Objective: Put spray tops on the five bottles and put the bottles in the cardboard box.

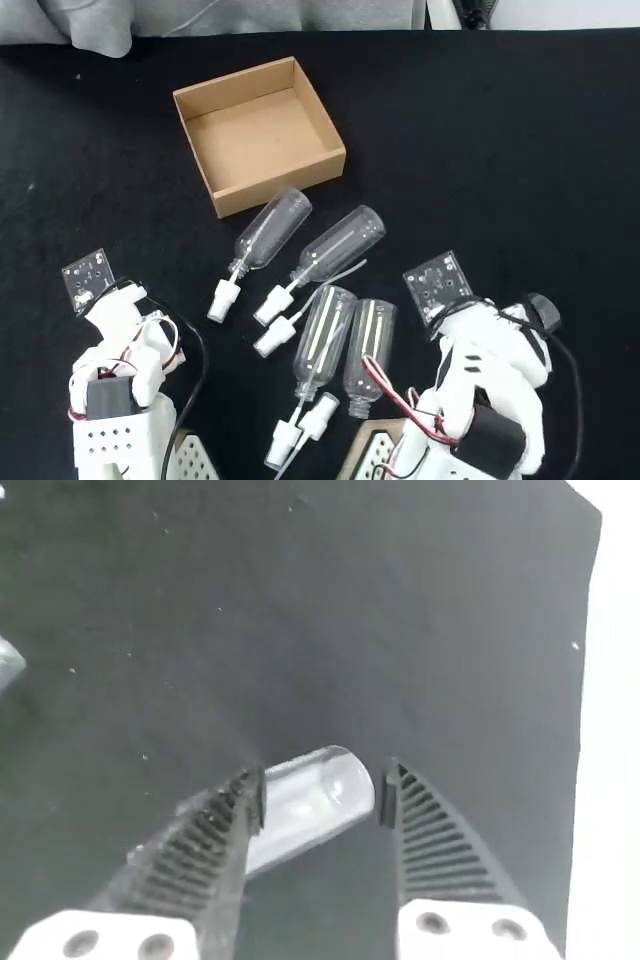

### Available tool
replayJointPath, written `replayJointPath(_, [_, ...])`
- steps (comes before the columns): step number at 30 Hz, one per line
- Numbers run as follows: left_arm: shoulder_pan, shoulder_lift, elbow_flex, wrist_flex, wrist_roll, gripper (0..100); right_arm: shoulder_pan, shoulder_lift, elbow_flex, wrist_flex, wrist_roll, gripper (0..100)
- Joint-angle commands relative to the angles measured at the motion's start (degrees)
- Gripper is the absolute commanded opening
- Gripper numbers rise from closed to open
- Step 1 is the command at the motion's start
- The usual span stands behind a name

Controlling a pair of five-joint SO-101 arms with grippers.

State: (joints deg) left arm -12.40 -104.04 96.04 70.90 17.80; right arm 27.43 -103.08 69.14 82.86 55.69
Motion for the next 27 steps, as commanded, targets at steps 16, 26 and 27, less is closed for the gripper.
replayJointPath(16, [0.13,-0.26,1.36,-0.18,-0.09,3,10.73,29.23,-21.32,3.78,12.22,25.0])
replayJointPath(26, [0.13,-0.26,1.36,-0.18,-0.09,3,10.64,31.52,-23.08,9.85,23.91,27.6])
replayJointPath(27, [0.13,-0.26,1.36,-0.18,-0.09,3,10.64,31.52,-23.08,10.55,25.23,27.6])
